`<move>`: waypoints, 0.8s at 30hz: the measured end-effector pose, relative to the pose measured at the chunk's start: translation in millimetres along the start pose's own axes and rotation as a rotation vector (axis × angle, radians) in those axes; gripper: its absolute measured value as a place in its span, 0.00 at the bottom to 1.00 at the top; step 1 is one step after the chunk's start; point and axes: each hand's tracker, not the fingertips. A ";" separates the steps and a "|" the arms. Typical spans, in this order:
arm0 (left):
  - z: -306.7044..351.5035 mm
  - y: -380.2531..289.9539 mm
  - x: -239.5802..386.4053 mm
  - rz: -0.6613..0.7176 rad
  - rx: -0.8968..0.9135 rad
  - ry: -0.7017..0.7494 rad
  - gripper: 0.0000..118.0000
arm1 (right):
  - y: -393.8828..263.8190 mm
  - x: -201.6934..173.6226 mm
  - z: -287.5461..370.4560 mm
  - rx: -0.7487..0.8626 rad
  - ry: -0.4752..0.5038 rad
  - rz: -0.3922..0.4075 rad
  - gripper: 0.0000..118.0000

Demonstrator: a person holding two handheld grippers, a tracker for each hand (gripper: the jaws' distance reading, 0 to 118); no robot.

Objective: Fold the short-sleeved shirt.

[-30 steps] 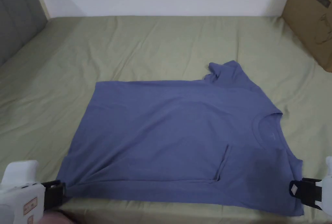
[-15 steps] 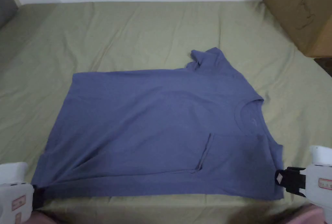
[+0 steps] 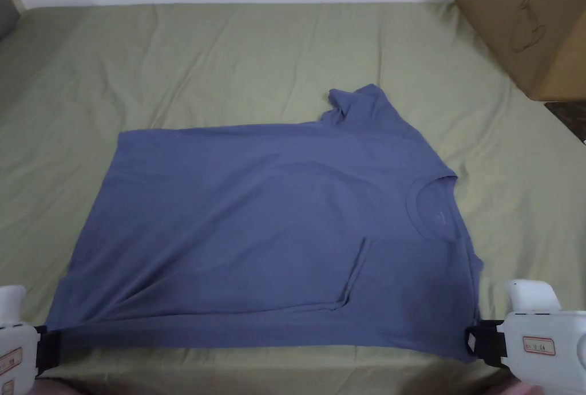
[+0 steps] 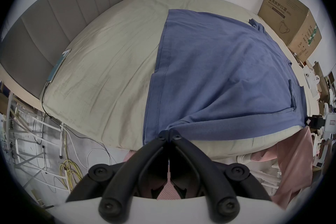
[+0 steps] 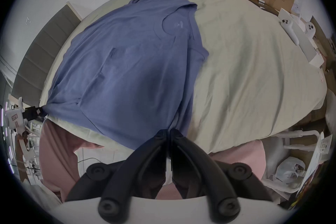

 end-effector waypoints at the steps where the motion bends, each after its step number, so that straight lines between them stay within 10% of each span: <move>1: 0.8 1.3 0.7 0.000 -0.003 0.001 0.00 | 2.3 0.5 2.3 0.000 -0.001 0.000 0.03; 19: -52.7 162.6 19.6 -0.084 0.083 0.016 0.01 | 179.0 10.7 -19.4 0.071 0.030 -0.098 0.03; 21: -68.9 173.5 25.7 -0.103 0.044 0.046 0.24 | 185.7 5.7 -27.7 0.030 -0.034 -0.094 0.27; 23: -72.5 175.9 26.3 -0.100 0.032 0.058 0.77 | 188.1 2.1 -27.7 0.049 -0.119 -0.057 0.73; 24: -70.5 174.8 24.8 -0.094 0.029 0.051 0.89 | 187.5 4.3 -27.5 0.058 -0.092 -0.058 0.74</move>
